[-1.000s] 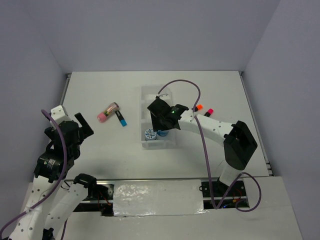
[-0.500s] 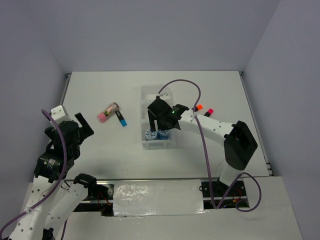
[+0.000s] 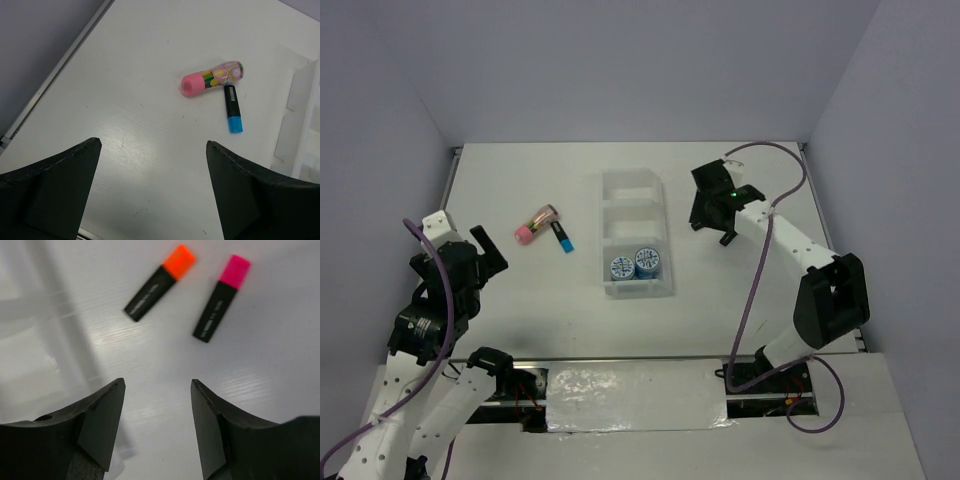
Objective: Sort the stationery into containers
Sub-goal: Pick up the pen from the center of the board.
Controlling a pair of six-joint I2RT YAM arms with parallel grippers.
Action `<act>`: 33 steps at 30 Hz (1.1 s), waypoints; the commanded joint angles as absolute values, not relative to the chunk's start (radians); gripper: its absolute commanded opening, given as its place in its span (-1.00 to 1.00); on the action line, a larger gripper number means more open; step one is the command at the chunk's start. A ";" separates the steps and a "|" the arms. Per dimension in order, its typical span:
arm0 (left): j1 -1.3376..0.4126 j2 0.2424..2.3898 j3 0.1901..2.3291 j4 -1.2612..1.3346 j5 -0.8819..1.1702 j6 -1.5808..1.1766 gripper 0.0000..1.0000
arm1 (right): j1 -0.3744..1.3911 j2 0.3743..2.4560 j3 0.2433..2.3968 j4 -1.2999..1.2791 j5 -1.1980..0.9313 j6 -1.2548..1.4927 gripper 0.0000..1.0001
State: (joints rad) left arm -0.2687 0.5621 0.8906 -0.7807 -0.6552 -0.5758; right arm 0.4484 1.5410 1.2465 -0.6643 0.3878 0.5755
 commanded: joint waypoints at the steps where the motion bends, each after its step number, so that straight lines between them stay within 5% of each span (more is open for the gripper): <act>1: -0.262 0.568 0.905 -0.736 -0.658 -0.560 0.99 | 0.355 1.561 1.203 -0.629 0.397 0.589 0.25; 6: -0.262 0.572 0.904 -0.732 -0.649 -0.552 0.99 | 0.206 1.675 1.221 -0.600 0.347 0.581 0.23; 25: -0.262 0.581 0.902 -0.727 -0.640 -0.548 0.99 | 0.081 1.934 1.321 -0.546 0.227 0.523 0.18; 33: -0.262 0.572 0.900 -0.727 -0.641 -0.549 0.99 | 0.060 1.941 1.325 -0.552 0.152 0.500 -0.53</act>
